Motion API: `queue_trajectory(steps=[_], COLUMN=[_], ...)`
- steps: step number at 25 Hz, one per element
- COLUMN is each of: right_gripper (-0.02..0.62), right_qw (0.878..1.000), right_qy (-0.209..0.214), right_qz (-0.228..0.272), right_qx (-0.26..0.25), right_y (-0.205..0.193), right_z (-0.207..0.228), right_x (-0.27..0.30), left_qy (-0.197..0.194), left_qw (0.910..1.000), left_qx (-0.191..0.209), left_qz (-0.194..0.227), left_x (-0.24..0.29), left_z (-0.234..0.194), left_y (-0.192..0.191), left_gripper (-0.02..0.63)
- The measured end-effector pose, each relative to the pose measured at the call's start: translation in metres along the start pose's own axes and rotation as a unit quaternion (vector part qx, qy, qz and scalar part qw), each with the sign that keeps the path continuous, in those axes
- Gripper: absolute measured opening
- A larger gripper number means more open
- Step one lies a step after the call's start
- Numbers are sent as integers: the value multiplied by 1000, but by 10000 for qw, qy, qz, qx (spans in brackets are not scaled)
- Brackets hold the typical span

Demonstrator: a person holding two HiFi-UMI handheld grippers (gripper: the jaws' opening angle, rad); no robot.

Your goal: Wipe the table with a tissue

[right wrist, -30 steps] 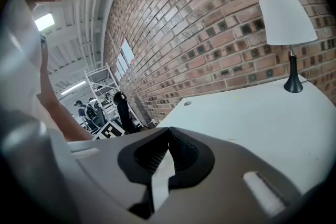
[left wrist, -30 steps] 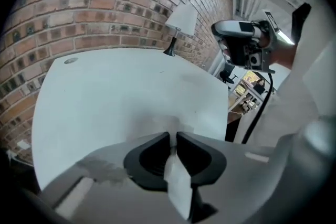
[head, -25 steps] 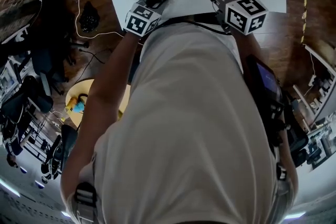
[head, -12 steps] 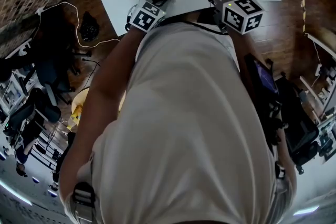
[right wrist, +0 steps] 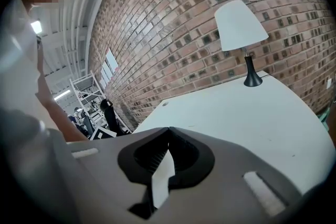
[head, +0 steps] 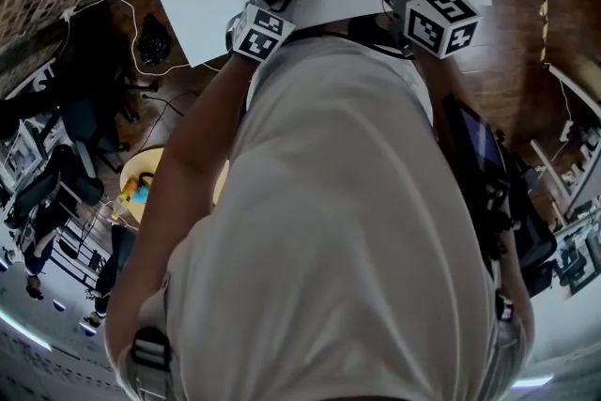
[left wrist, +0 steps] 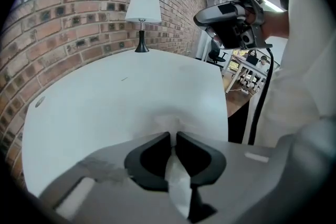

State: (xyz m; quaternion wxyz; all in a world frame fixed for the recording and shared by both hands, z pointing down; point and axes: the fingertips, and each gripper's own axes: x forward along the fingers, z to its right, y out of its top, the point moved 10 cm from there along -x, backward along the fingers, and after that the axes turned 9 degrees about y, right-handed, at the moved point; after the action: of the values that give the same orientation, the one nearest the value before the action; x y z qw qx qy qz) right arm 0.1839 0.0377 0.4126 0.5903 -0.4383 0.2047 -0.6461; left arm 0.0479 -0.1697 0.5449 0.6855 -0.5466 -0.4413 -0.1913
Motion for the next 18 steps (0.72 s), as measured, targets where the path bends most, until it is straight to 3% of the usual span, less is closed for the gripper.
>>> queue_trajectory(steps=[11,18], right_gripper=[8,8], right_qw=[9989,9965], right_qy=[399,742], right_qz=[-229,-380], right_qx=[-82,-92], right_y=[15,21], right_z=[37,60], right_x=[-12,-15], left_qy=[20,-798], left_qw=[9990,9859], left_qx=[-451,-1467], left_qz=[-11,-78], left_x=[18,36], left_z=[32,65], left_y=[39,63], left_gripper=[44,44])
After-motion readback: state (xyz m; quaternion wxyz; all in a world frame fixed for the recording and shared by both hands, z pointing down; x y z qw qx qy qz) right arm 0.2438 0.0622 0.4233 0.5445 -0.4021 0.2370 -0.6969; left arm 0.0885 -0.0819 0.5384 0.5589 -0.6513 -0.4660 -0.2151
